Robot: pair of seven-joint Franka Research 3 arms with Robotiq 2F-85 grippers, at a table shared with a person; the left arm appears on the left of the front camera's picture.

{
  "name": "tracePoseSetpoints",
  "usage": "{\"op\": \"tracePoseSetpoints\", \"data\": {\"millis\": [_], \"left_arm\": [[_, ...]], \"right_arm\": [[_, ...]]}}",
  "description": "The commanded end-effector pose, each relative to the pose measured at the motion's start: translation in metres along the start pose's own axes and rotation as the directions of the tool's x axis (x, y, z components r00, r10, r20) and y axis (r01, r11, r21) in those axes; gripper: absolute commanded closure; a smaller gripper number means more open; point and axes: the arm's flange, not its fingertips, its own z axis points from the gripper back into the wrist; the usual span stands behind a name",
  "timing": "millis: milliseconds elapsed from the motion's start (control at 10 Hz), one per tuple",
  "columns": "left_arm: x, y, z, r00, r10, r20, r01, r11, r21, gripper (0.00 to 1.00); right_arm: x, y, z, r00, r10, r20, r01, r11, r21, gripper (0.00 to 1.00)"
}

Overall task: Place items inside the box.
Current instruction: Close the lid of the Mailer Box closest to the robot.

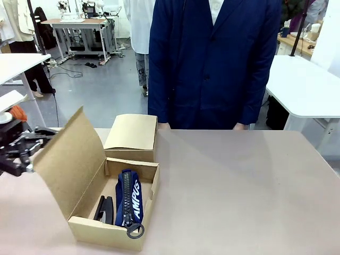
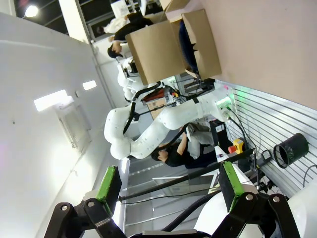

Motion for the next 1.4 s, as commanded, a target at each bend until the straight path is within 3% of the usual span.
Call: {"op": "tracePoseSetpoints", "data": {"millis": [0, 200, 300, 500, 600, 800, 900, 1300], "left_arm": [[0.001, -0.026, -0.045, 0.999, 0.040, 0.008, -0.040, 0.999, -0.009, 0.00], [-0.008, -0.023, -0.071, 0.993, 0.072, 0.097, -0.078, 0.995, 0.056, 0.00], [0.010, 0.011, -0.027, 1.000, 0.020, 0.013, -0.020, 1.000, -0.011, 0.00], [0.006, 0.021, -0.039, 0.998, 0.045, 0.043, -0.046, 0.999, 0.004, 0.00], [-0.012, 0.024, -0.057, 0.997, 0.075, -0.012, -0.073, 0.988, 0.137, 0.00], [-0.023, 0.013, -0.091, 0.998, 0.044, 0.050, -0.055, 0.969, 0.240, 0.00], [-0.026, 0.007, -0.101, 1.000, -0.007, 0.012, 0.003, 0.947, 0.320, 0.00], [-0.051, -0.019, -0.136, 1.000, -0.008, -0.029, 0.018, 0.935, 0.355, 0.00]], "right_arm": [[-0.002, 0.006, -0.001, 1.000, -0.014, 0.004, 0.014, 1.000, 0.020, 0.00], [-0.002, 0.006, -0.001, 1.000, -0.014, 0.004, 0.014, 1.000, 0.020, 0.00], [-0.002, 0.006, -0.001, 1.000, -0.014, 0.004, 0.014, 1.000, 0.020, 0.00], [-0.002, 0.006, -0.001, 1.000, -0.014, 0.004, 0.014, 1.000, 0.020, 0.00], [-0.002, 0.006, -0.001, 1.000, -0.014, 0.004, 0.014, 1.000, 0.020, 0.00], [-0.002, 0.006, -0.001, 1.000, -0.014, 0.004, 0.014, 1.000, 0.020, 0.00], [-0.002, 0.006, -0.001, 1.000, -0.014, 0.004, 0.014, 1.000, 0.020, 0.00], [-0.002, 0.006, -0.001, 1.000, -0.014, 0.004, 0.014, 1.000, 0.020, 0.00]]}}
